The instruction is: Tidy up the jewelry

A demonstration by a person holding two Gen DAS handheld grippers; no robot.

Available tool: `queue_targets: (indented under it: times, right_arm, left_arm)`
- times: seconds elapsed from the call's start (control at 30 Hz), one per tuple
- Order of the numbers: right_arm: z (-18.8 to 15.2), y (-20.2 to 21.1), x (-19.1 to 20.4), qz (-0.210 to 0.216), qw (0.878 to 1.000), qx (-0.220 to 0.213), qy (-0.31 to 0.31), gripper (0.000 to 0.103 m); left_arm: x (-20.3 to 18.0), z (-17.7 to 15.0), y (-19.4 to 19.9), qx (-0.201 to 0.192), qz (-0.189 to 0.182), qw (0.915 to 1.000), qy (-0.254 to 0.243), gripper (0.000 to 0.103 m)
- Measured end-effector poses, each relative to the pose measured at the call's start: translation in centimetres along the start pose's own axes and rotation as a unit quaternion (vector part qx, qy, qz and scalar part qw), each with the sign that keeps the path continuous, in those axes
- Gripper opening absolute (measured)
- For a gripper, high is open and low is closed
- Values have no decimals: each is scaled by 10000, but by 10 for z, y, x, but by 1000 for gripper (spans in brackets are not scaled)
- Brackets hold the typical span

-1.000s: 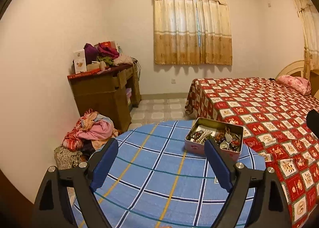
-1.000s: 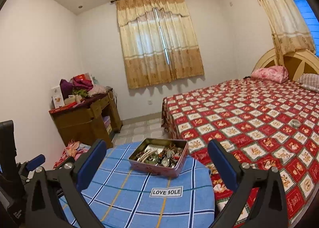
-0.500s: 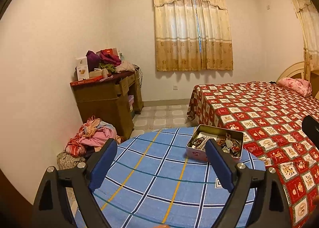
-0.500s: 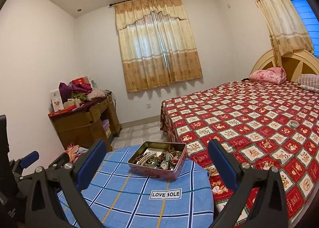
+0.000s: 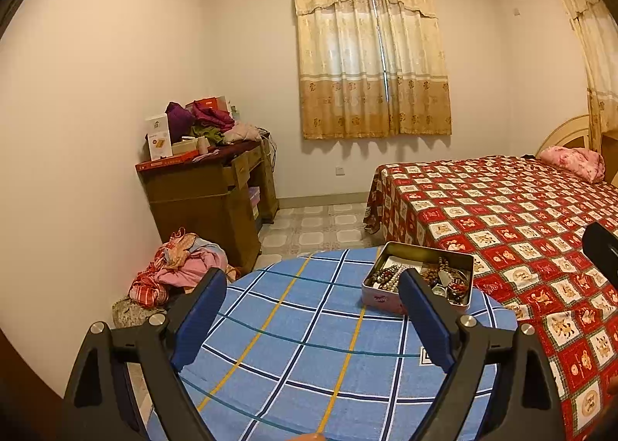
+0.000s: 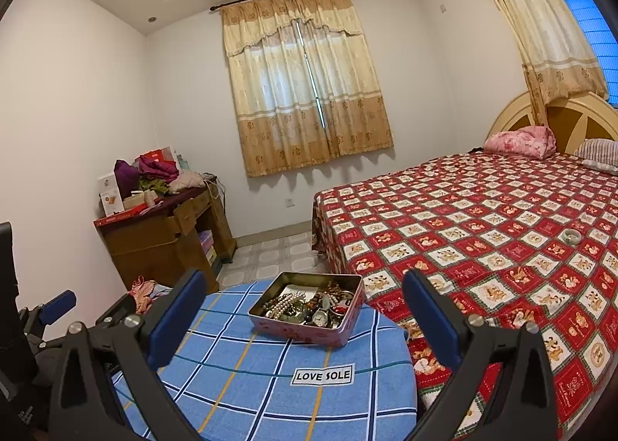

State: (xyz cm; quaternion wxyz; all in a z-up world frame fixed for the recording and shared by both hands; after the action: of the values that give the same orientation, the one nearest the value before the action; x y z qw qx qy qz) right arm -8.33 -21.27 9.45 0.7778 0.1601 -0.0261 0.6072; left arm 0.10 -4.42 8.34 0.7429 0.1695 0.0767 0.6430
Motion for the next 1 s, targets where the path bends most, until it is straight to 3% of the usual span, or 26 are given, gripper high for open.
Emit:
queue_targets:
  times: [1.0]
  right_arm:
    - [0,-4,3,21,10000,34,-2,103]
  left_arm:
    - [7,-3,-6,68,96,9999,25,91]
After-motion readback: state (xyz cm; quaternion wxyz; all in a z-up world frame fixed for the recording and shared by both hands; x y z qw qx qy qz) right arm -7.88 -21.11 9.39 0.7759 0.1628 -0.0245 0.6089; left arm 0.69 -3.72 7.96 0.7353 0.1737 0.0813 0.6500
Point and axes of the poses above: each gripper's, at about its wrist camera, not at the fingertips, and y roughly against the way its jaws point, x to its left, z to its top, the point moved 3 cm from there along -y, roughly the way its jaws point, and after that the axes turned 3 degrees about z, right-handed, at the moved point
